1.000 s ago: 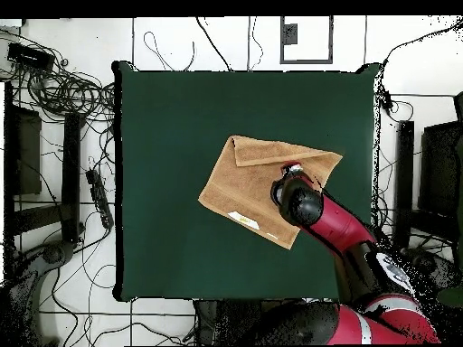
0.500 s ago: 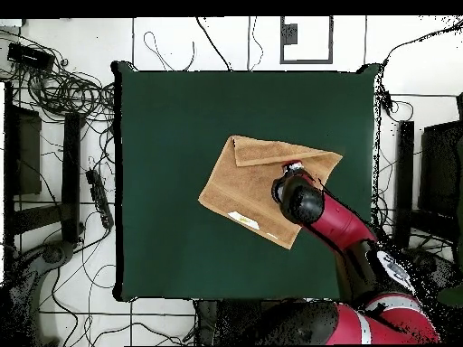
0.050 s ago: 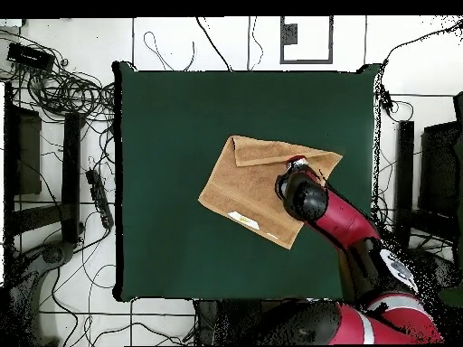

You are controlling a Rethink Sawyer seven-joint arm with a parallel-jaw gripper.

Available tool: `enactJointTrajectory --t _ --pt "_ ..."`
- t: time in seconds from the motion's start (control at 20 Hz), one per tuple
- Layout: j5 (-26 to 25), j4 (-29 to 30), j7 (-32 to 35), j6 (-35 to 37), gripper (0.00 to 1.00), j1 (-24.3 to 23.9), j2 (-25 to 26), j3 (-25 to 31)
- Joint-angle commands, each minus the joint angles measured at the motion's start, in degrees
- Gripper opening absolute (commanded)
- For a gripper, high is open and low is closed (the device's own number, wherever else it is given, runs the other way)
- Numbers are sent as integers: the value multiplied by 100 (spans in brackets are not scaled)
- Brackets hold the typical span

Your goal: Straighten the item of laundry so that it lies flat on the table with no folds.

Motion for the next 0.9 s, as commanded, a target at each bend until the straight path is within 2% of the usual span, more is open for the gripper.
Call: enactJointTrajectory --t 0.05,0.55,0.9 --pt "-14 -223 271 699 0 -59 -110 406" --pt "-68 -243 221 734 0 -173 -154 506" --pt "-166 -557 144 447 0 -227 169 549"
